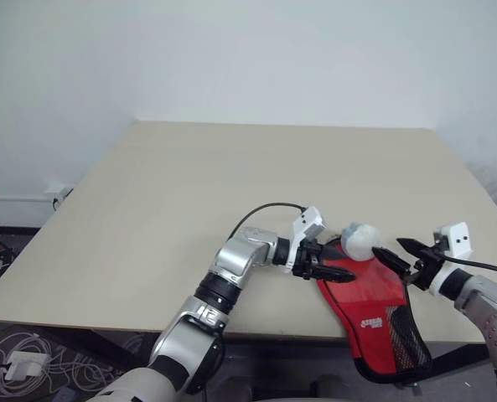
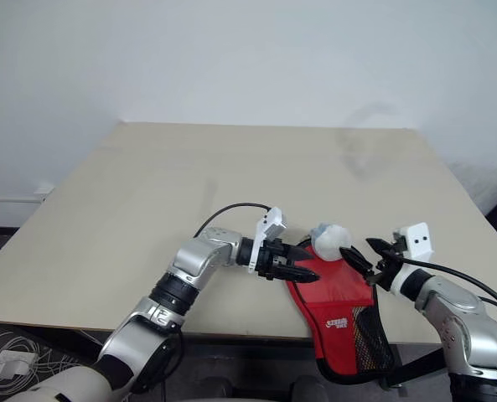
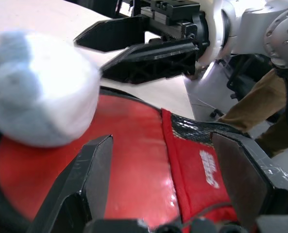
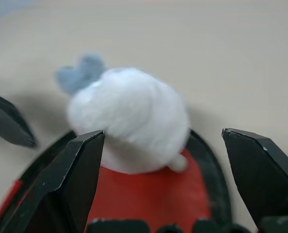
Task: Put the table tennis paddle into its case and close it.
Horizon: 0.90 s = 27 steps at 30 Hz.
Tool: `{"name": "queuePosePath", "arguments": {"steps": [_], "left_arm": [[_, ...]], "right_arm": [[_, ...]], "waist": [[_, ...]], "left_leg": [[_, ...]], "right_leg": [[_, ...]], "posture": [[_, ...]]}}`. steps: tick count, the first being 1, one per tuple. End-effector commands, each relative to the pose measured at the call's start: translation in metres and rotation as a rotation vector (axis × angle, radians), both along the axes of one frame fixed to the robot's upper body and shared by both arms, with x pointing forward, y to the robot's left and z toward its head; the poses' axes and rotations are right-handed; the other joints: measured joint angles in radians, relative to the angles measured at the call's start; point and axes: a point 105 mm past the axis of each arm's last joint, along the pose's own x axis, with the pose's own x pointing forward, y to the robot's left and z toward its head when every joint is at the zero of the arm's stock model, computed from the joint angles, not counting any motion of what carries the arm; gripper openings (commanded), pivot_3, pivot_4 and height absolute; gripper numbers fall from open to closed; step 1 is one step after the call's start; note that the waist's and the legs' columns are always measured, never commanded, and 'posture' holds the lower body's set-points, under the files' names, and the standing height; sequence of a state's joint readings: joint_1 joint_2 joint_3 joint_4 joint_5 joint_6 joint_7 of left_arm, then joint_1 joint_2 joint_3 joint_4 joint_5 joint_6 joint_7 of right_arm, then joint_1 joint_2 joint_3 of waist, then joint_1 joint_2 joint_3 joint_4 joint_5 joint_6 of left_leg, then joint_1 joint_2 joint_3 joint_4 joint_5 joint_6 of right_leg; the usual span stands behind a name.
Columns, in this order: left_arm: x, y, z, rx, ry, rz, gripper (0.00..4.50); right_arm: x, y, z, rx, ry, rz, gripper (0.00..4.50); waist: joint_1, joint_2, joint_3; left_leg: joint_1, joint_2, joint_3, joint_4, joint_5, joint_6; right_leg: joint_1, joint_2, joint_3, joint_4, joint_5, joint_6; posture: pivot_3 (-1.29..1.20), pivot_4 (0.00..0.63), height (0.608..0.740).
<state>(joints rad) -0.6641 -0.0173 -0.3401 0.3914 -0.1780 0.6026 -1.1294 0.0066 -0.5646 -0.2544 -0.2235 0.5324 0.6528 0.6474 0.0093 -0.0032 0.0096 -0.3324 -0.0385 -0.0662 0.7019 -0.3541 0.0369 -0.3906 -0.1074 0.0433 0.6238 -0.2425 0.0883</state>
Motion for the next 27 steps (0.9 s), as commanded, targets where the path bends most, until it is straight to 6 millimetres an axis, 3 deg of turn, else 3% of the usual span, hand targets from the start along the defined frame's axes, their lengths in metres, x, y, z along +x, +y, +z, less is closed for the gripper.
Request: {"name": "queuePosePath", "arguments": {"steps": [1, 6, 16, 19, 23, 27], "left_arm": [[0.006, -0.005, -0.014, 0.056, -0.031, 0.055, 3.40], [0.012, -0.005, -0.042, 0.184, -0.127, 0.107, 3.40], [0.014, -0.010, -0.055, 0.241, -0.199, 0.136, 3.40], [0.013, -0.009, -0.061, 0.285, -0.234, 0.129, 3.43], [0.012, -0.004, -0.068, 0.336, -0.255, 0.118, 3.43], [0.011, 0.002, -0.074, 0.367, -0.243, 0.124, 3.43]], "right_arm": [[0.007, 0.011, 0.011, 0.012, -0.034, 0.033, 4.22], [0.010, 0.017, 0.008, 0.010, -0.025, 0.049, 4.22], [0.016, 0.023, -0.003, -0.001, 0.011, 0.060, 4.22], [0.022, 0.021, -0.009, -0.042, 0.007, 0.040, 3.59], [0.029, 0.017, -0.012, -0.077, -0.007, 0.014, 2.18], [0.050, 0.002, -0.001, -0.108, -0.070, -0.113, 0.78]], "waist": [[0.000, 0.000, 0.000], [0.001, 0.000, 0.000], [0.001, 0.001, 0.000], [0.000, 0.001, 0.000], [0.000, 0.001, -0.001], [0.000, 0.001, -0.001]], "left_leg": [[0.000, 0.000, 0.000, 0.000, 0.000, 0.000], [0.000, 0.000, 0.000, 0.000, 0.000, 0.000], [0.001, 0.000, 0.000, 0.000, 0.000, 0.000], [0.001, 0.000, 0.000, 0.000, 0.000, 0.000], [0.003, 0.000, 0.000, 0.000, 0.000, 0.000], [0.004, 0.000, 0.000, 0.000, 0.000, 0.000]], "right_leg": [[0.000, 0.000, 0.000, 0.000, 0.000, 0.000], [0.000, 0.000, 0.000, 0.000, 0.000, 0.000], [0.002, 0.000, -0.001, 0.000, 0.000, 0.000], [0.002, 0.000, -0.001, 0.000, 0.000, 0.000], [0.003, 0.000, 0.000, 0.000, 0.000, 0.000], [0.004, 0.000, 0.000, 0.000, 0.000, 0.000]], "posture": [[0.00, 0.000, 0.716], [0.00, 0.000, 0.716], [0.00, 0.000, 0.716], [0.00, 0.000, 0.716], [0.00, 0.000, 0.716], [0.00, 0.000, 0.716]]}}
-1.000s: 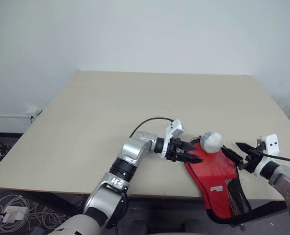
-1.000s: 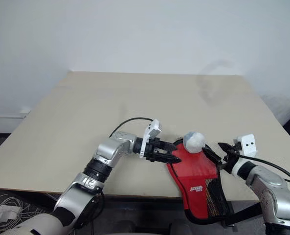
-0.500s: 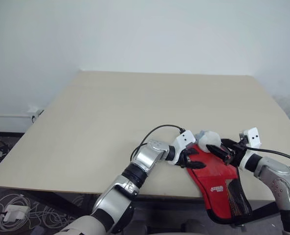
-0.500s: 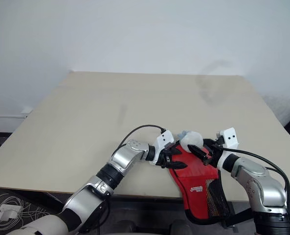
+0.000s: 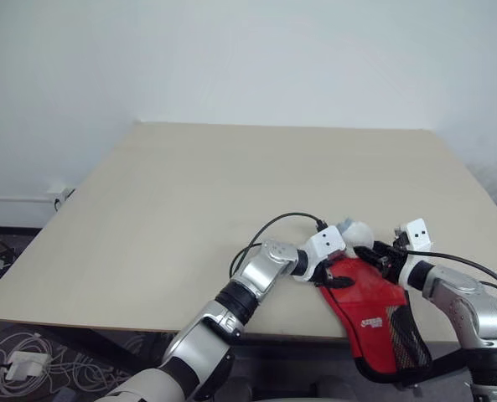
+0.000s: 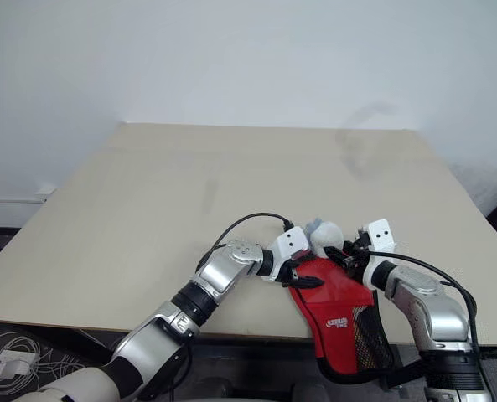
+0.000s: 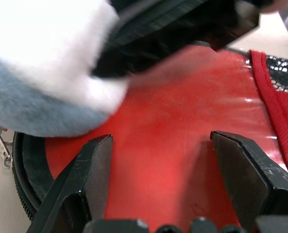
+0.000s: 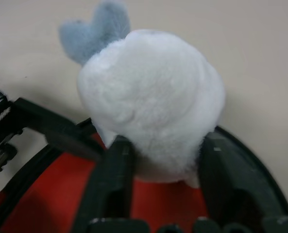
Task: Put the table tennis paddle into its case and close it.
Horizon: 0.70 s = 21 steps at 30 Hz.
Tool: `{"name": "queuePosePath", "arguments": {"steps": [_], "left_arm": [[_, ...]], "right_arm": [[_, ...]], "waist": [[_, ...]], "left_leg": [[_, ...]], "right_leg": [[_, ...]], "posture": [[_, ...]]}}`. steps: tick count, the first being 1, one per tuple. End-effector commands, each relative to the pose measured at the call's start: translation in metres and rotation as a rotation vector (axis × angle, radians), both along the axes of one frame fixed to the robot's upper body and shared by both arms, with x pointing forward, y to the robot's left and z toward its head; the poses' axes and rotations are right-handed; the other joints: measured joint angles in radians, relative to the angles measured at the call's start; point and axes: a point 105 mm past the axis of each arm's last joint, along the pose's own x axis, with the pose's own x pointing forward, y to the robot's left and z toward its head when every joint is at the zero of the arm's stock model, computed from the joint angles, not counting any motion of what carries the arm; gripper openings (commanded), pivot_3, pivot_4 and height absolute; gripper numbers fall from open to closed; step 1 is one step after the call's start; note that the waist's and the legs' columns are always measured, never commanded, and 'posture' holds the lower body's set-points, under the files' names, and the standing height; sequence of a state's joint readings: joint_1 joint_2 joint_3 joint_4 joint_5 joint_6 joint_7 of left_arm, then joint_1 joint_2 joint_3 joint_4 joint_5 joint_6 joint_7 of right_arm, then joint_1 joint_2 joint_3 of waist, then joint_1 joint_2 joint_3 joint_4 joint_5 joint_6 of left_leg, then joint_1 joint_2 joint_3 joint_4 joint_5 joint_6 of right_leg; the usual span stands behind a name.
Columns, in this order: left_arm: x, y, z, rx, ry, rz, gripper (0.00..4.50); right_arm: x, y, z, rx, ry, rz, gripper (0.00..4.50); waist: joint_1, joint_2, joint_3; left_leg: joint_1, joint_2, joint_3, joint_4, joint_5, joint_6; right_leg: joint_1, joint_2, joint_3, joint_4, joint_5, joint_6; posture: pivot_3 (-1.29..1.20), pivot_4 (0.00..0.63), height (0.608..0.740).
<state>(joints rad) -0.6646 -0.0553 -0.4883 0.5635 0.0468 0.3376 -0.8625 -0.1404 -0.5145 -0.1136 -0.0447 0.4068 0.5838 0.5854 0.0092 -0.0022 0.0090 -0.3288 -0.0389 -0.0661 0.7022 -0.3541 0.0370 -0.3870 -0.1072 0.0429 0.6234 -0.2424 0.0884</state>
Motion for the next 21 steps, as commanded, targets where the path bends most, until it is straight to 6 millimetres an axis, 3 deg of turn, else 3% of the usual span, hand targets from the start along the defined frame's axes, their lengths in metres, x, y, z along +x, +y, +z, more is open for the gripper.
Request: {"name": "queuePosePath", "arguments": {"steps": [1, 3, 11, 21], "left_arm": [[-0.005, 0.016, -0.029, 0.119, 0.063, 0.029, 3.43], [-0.006, 0.016, -0.031, 0.125, 0.064, 0.029, 3.43], [-0.008, 0.016, -0.034, 0.139, 0.091, 0.030, 3.43], [-0.016, 0.017, -0.041, 0.175, 0.105, -0.005, 3.43]], "right_arm": [[0.024, -0.019, 0.022, -0.055, -0.107, -0.132, 0.50], [0.032, -0.026, 0.024, -0.086, -0.123, -0.179, 0.04], [0.040, -0.045, 0.035, -0.133, -0.142, -0.214, 0.04], [0.019, -0.120, 0.048, -0.328, -0.103, -0.298, 0.04]], "waist": [[0.000, 0.000, 0.000], [0.000, 0.000, 0.000], [0.000, 0.001, 0.000], [0.001, 0.001, 0.000]], "left_leg": [[0.000, 0.000, 0.000, 0.000, 0.000, 0.000], [0.000, 0.000, 0.000, 0.000, 0.000, 0.000], [0.000, 0.000, 0.000, -0.001, 0.000, 0.000], [0.000, 0.000, 0.000, -0.001, 0.000, 0.000]], "right_leg": [[0.000, 0.000, 0.000, 0.000, 0.000, 0.000], [0.000, 0.000, 0.000, 0.000, 0.000, 0.000], [0.000, 0.000, 0.000, 0.000, 0.000, 0.000], [0.001, 0.000, 0.000, -0.001, 0.000, 0.000]], "posture": [[0.00, 0.000, 0.716], [0.00, 0.000, 0.716], [0.00, 0.000, 0.716], [0.00, 0.000, 0.716]]}}
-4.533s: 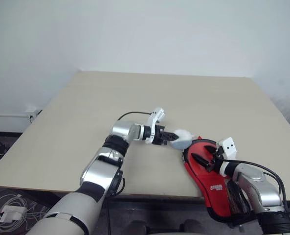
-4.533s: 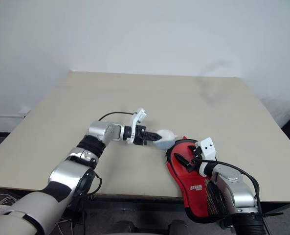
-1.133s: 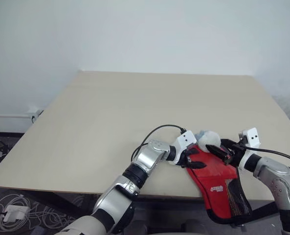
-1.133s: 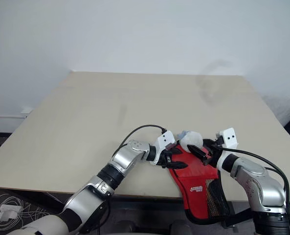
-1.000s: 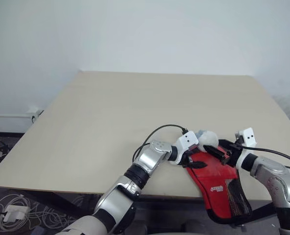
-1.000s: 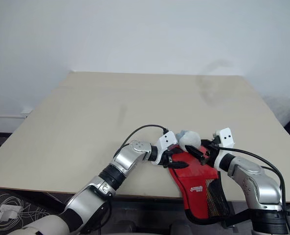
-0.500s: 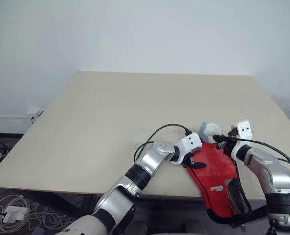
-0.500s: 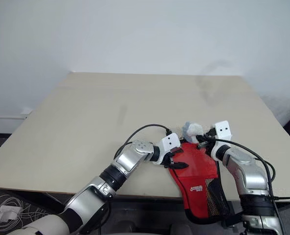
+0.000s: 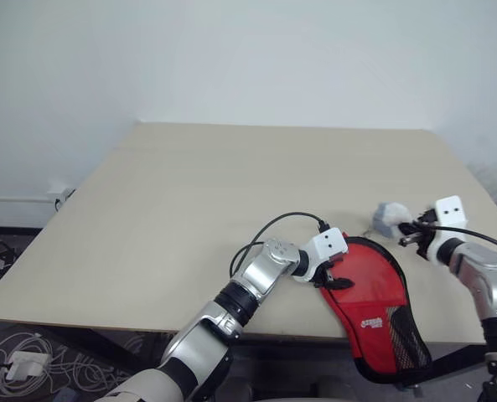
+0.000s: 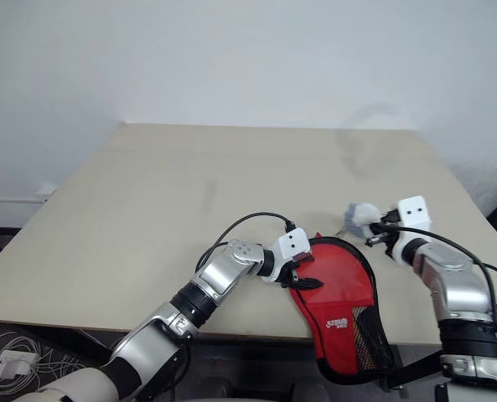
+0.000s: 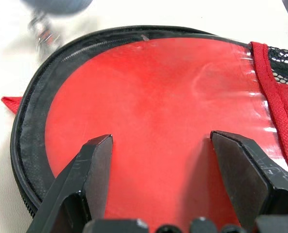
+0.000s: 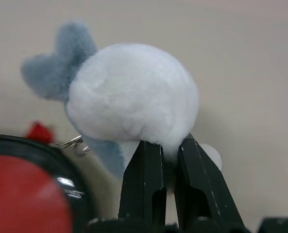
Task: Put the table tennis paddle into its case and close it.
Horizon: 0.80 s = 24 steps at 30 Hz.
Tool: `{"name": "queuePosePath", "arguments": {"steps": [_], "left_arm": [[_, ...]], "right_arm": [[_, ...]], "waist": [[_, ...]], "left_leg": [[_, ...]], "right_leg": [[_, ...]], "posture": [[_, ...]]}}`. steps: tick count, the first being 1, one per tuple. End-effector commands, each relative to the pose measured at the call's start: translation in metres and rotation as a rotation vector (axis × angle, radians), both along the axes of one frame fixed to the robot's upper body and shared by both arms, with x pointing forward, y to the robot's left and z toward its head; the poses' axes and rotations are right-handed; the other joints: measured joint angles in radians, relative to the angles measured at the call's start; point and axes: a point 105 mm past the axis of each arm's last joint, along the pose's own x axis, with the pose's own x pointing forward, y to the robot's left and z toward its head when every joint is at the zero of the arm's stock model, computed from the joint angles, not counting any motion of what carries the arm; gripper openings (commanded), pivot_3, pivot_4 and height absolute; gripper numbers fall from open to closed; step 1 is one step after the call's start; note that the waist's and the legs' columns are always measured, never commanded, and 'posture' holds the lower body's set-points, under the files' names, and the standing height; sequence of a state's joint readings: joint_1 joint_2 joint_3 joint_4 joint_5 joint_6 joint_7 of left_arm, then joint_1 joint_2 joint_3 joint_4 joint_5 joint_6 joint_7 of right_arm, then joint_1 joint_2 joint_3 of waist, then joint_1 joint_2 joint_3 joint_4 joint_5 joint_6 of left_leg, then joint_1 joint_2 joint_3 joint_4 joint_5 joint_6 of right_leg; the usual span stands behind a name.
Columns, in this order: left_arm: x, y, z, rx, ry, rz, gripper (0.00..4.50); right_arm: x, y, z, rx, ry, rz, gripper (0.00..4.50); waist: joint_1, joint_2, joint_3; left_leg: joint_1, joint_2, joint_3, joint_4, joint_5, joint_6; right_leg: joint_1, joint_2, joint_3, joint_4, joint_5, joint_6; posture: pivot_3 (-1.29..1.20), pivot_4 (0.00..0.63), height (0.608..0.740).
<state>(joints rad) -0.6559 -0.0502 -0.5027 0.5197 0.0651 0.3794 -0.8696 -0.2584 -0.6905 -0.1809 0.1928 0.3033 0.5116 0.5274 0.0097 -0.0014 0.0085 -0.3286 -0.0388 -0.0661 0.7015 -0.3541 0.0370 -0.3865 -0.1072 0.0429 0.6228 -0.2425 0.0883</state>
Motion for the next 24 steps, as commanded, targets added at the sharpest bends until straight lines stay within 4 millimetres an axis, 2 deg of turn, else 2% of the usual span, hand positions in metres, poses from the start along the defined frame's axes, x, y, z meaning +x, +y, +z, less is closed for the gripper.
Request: {"name": "queuePosePath", "arguments": {"steps": [1, 6, 11, 20, 22, 24], "left_arm": [[-0.013, 0.017, -0.041, 0.150, 0.107, 0.006, 3.43], [-0.014, 0.014, -0.042, 0.151, 0.107, -0.002, 3.43], [-0.016, 0.011, -0.042, 0.149, 0.112, -0.007, 3.43], [-0.022, 0.005, -0.045, 0.149, 0.128, -0.027, 3.43], [-0.022, 0.004, -0.044, 0.146, 0.131, -0.026, 3.43], [-0.022, 0.003, -0.044, 0.144, 0.135, -0.024, 3.43]], "right_arm": [[-0.011, -0.037, 0.026, -0.116, -0.044, -0.047, 0.04], [-0.043, -0.048, 0.020, -0.180, 0.061, 0.047, 0.04], [-0.092, -0.055, 0.018, -0.220, 0.208, 0.171, 0.04], [-0.139, -0.066, 0.029, -0.208, 0.335, 0.243, 0.04], [-0.149, -0.059, 0.027, -0.167, 0.360, 0.290, 0.04], [-0.163, -0.043, 0.023, -0.119, 0.387, 0.375, 0.04]], "waist": [[0.003, 0.000, 0.000], [0.007, 0.000, 0.000], [0.019, 0.000, 0.000], [0.036, 0.000, 0.000], [0.036, 0.000, 0.000], [0.041, 0.000, 0.000]], "left_leg": [[0.000, 0.000, 0.000, 0.000, 0.000, 0.000], [0.001, 0.000, 0.000, 0.000, -0.001, 0.002], [0.004, 0.000, 0.000, 0.001, -0.004, 0.007], [0.006, 0.000, -0.002, 0.002, -0.006, 0.010], [0.006, 0.000, -0.001, 0.002, -0.006, 0.011], [0.006, 0.000, -0.002, 0.002, -0.007, 0.011]], "right_leg": [[0.000, 0.000, 0.000, 0.000, 0.000, 0.000], [0.002, 0.000, 0.000, -0.001, 0.000, 0.000], [0.006, 0.000, -0.001, -0.003, -0.001, 0.001], [0.011, 0.000, -0.003, -0.006, -0.001, 0.002], [0.012, -0.001, -0.003, -0.008, -0.001, 0.002], [0.013, -0.001, -0.004, -0.009, -0.001, 0.002]], "posture": [[0.00, 0.000, 0.716], [0.00, 0.000, 0.716], [0.00, 0.000, 0.716], [0.00, 0.000, 0.716], [0.00, 0.000, 0.716], [0.00, 0.000, 0.716]]}}
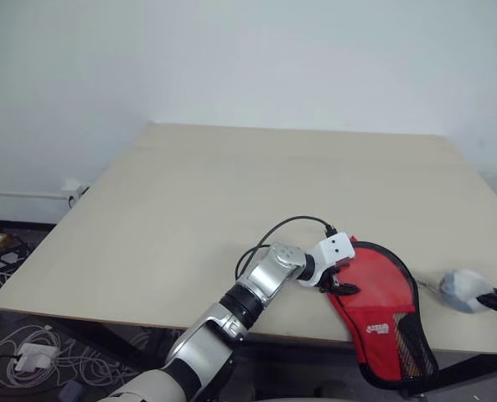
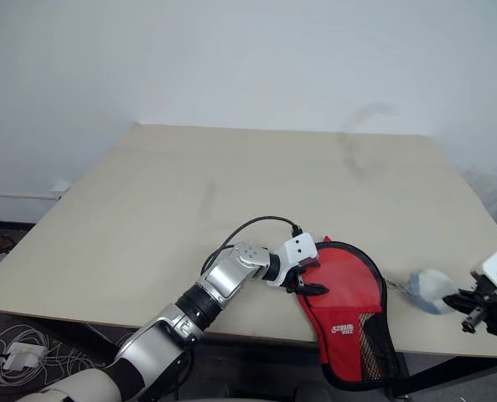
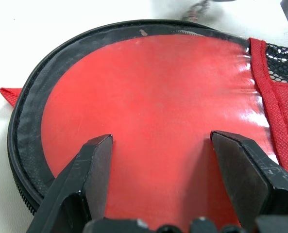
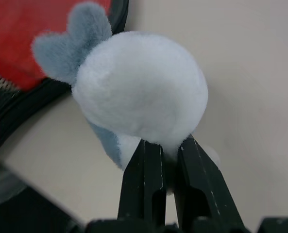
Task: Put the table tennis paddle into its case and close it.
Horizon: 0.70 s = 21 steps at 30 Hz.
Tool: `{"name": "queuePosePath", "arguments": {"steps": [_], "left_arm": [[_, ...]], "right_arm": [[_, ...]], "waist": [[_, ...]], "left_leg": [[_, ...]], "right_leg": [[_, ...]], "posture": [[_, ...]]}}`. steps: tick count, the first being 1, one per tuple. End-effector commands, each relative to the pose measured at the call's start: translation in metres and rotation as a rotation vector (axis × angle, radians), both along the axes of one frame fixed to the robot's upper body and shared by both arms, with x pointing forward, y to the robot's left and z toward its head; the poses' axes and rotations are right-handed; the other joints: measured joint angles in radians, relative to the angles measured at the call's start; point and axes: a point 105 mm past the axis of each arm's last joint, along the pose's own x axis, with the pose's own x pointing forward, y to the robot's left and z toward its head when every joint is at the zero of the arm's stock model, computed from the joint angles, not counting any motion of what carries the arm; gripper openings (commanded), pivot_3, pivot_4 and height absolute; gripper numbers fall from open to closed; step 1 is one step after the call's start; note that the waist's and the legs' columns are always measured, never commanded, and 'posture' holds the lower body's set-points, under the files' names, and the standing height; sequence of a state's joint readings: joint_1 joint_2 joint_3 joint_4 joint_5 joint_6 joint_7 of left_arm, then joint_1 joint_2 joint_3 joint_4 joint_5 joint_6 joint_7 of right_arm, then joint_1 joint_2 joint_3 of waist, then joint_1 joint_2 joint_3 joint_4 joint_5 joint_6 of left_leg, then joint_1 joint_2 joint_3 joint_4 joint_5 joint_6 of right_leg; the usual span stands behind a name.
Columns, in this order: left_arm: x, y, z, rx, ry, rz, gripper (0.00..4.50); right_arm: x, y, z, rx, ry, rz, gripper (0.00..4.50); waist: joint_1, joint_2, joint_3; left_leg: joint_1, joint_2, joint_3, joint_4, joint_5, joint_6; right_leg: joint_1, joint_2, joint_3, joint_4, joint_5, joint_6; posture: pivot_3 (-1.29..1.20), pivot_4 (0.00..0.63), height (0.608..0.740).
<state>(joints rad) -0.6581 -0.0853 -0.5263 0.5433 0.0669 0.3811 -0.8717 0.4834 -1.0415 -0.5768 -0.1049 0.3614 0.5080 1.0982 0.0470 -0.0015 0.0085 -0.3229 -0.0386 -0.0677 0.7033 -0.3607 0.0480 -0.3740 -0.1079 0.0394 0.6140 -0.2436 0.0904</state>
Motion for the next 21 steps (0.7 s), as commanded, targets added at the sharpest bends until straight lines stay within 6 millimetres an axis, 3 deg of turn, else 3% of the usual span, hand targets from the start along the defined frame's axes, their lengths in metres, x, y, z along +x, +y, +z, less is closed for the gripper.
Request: {"name": "queuePosePath", "arguments": {"steps": [1, 4, 10, 21], "left_arm": [[-0.013, 0.014, -0.042, 0.145, 0.113, 0.009, 3.43], [-0.014, 0.012, -0.041, 0.143, 0.117, 0.005, 3.43], [-0.018, 0.008, -0.042, 0.139, 0.129, -0.003, 3.43], [-0.020, 0.003, -0.042, 0.134, 0.135, -0.014, 3.43]], "right_arm": [[-0.014, 0.022, 0.012, 0.065, 0.010, 0.119, 0.04], [-0.030, 0.036, 0.007, 0.110, 0.068, 0.169, 0.04], [-0.064, 0.044, -0.006, 0.106, 0.201, 0.247, 0.04], [-0.116, 0.017, -0.009, 0.033, 0.359, 0.247, 0.04]], "waist": [[0.005, 0.000, 0.000], [0.009, 0.000, 0.000], [0.013, -0.001, 0.000], [0.023, -0.002, -0.001]], "left_leg": [[0.000, 0.000, 0.000, 0.000, 0.000, 0.000], [0.000, 0.000, 0.000, 0.000, 0.000, 0.000], [0.000, 0.000, 0.000, 0.000, -0.001, 0.001], [0.000, 0.000, 0.000, 0.000, -0.001, 0.002]], "right_leg": [[0.000, 0.000, 0.000, 0.000, 0.000, 0.000], [0.001, 0.000, -0.001, -0.002, 0.000, 0.000], [0.001, 0.000, 0.000, -0.003, 0.000, 0.001], [0.002, 0.000, -0.001, -0.005, -0.001, 0.001]], "posture": [[0.00, 0.000, 0.716], [0.00, 0.000, 0.716], [0.00, 0.000, 0.716], [0.00, 0.000, 0.716]]}}
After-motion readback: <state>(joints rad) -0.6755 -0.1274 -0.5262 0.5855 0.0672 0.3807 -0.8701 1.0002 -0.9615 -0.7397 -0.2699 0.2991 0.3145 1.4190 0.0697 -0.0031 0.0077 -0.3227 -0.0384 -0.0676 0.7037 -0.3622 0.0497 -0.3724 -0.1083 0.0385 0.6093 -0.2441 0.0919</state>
